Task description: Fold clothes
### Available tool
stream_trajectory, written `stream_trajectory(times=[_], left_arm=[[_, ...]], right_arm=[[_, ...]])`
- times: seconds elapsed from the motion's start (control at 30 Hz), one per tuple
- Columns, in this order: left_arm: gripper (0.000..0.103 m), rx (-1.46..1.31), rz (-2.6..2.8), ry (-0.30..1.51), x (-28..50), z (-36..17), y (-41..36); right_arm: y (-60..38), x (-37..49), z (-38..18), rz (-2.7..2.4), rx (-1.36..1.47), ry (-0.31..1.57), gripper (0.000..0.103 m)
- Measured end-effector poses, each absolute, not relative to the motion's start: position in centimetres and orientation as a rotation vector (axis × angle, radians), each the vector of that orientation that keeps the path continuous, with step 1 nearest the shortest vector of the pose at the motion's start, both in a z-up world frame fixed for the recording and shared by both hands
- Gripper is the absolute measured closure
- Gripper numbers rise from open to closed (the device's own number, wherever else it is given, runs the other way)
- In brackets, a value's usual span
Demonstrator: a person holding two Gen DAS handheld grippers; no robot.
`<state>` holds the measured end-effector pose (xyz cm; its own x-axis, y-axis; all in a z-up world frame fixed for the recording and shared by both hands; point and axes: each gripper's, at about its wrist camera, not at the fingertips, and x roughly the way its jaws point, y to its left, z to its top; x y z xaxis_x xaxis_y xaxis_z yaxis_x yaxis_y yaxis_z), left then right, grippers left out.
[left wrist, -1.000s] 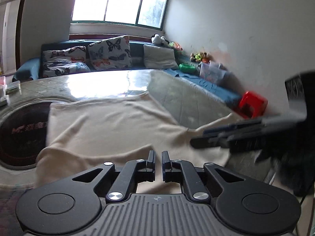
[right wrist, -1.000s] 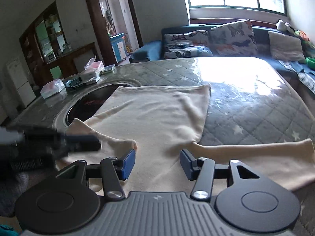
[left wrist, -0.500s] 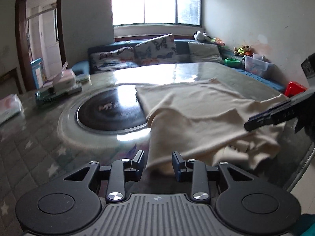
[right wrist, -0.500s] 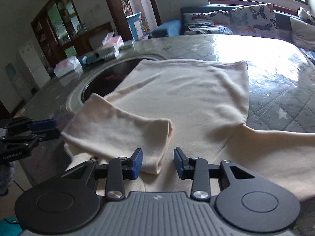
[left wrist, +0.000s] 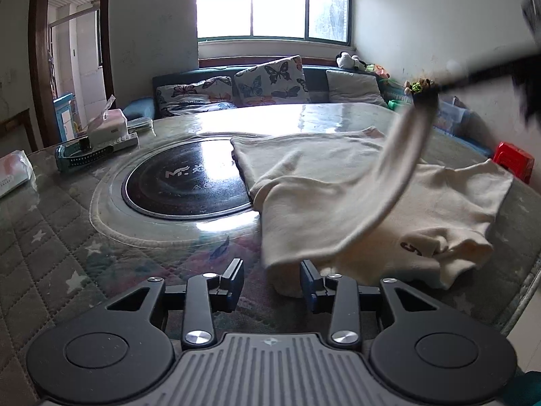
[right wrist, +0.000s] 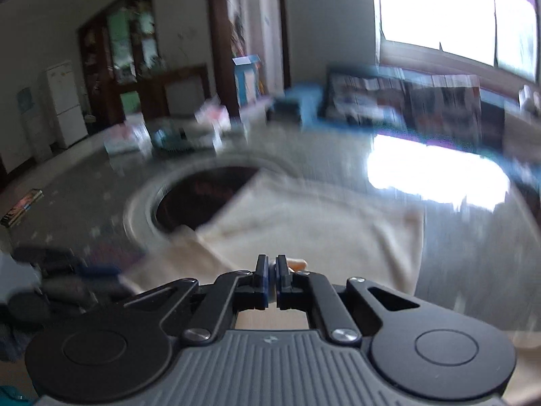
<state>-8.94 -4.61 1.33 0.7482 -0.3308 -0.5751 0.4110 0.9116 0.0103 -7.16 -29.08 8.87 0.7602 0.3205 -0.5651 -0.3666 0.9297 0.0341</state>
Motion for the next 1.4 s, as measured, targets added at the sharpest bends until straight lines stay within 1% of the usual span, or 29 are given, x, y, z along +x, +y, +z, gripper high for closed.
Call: stream_trajectory(times=[0.07,0.1,0.13,0.17,0.2,0.23,0.33,0.4,0.43,0.5,0.53,0.6,0.67,0.8,0.83,0.97,1.03,1.1,1.13,1.17,1.4], left_arm=[[0.066,0.166,-0.403,0.595,-9.0,1.2,-5.0],[0.07,0.18,-0.401,0.591,-9.0,1.1,-5.2],[0.075,0.192,-0.4,0.588,-9.1,1.0,-5.4],[0.084,0.199,-0.4,0.584,-9.1,1.0,-5.5],[0.091,0.203,-0.4,0.577,-9.3,1.0,-5.6],[0.094,0.208,-0.4,0.569,-9.4,1.0,-5.6],[0.096,0.234,-0.39,0.533,-10.1,1.3,-5.7],[0.096,0.245,-0.389,0.526,-10.2,1.4,-5.6],[0.096,0.249,-0.39,0.527,-10.3,1.4,-5.6],[0.096,0.253,-0.392,0.531,-10.2,1.3,-5.7],[0.096,0.255,-0.392,0.533,-10.1,1.3,-5.7],[0.096,0.254,-0.389,0.54,-10.1,1.2,-5.8],[0.096,0.254,-0.385,0.545,-10.0,1.2,-5.8],[0.094,0.258,-0.375,0.555,-9.9,1.0,-5.8],[0.094,0.257,-0.372,0.557,-9.9,1.0,-5.7],[0.094,0.25,-0.371,0.56,-9.9,0.9,-5.6],[0.094,0.246,-0.373,0.562,-9.9,1.0,-5.6],[0.093,0.246,-0.374,0.559,-9.9,1.0,-5.6],[0.093,0.247,-0.375,0.555,-9.9,1.0,-5.6],[0.093,0.246,-0.376,0.553,-9.9,1.1,-5.6],[0.099,0.261,-0.388,0.51,-10.4,1.3,-5.5]], right_arm=[[-28.1,-6.9,11.0,0.391,-0.117,0.536,0.1],[-27.6,-6.9,12.1,0.398,-0.133,0.506,0.101],[-27.1,-6.8,13.1,0.406,-0.15,0.475,0.102],[-26.6,-6.8,14.0,0.41,-0.165,0.445,0.103],[-26.4,-6.9,14.6,0.409,-0.175,0.423,0.103],[-26.3,-7.0,14.9,0.406,-0.183,0.407,0.103],[-26.8,-7.4,15.3,0.377,-0.191,0.391,0.103],[-27.9,-7.4,14.1,0.336,-0.168,0.439,0.103],[-28.5,-7.3,13.2,0.324,-0.153,0.476,0.101],[-29.5,-6.8,11.0,0.319,-0.101,0.567,0.097],[-29.9,-6.6,9.9,0.319,-0.077,0.612,0.091],[-29.8,-6.2,7.6,0.34,-0.053,0.682,0.085],[-29.0,-6.0,5.9,0.367,-0.061,0.719,0.07],[-26.0,-5.8,3.9,0.418,-0.183,0.702,0.063],[-25.1,-5.7,3.5,0.427,-0.225,0.69,0.059],[-22.4,-5.2,2.2,0.432,-0.352,0.668,0.058],[-21.8,-4.8,1.3,0.421,-0.38,0.688,0.059],[-21.8,-4.6,0.7,0.402,-0.377,0.71,0.07],[-22.1,-4.6,0.5,0.393,-0.366,0.722,0.089],[-22.6,-4.7,0.6,0.377,-0.348,0.722,0.098],[-27.8,-8.1,3.2,0.226,-0.178,0.627,0.101]])
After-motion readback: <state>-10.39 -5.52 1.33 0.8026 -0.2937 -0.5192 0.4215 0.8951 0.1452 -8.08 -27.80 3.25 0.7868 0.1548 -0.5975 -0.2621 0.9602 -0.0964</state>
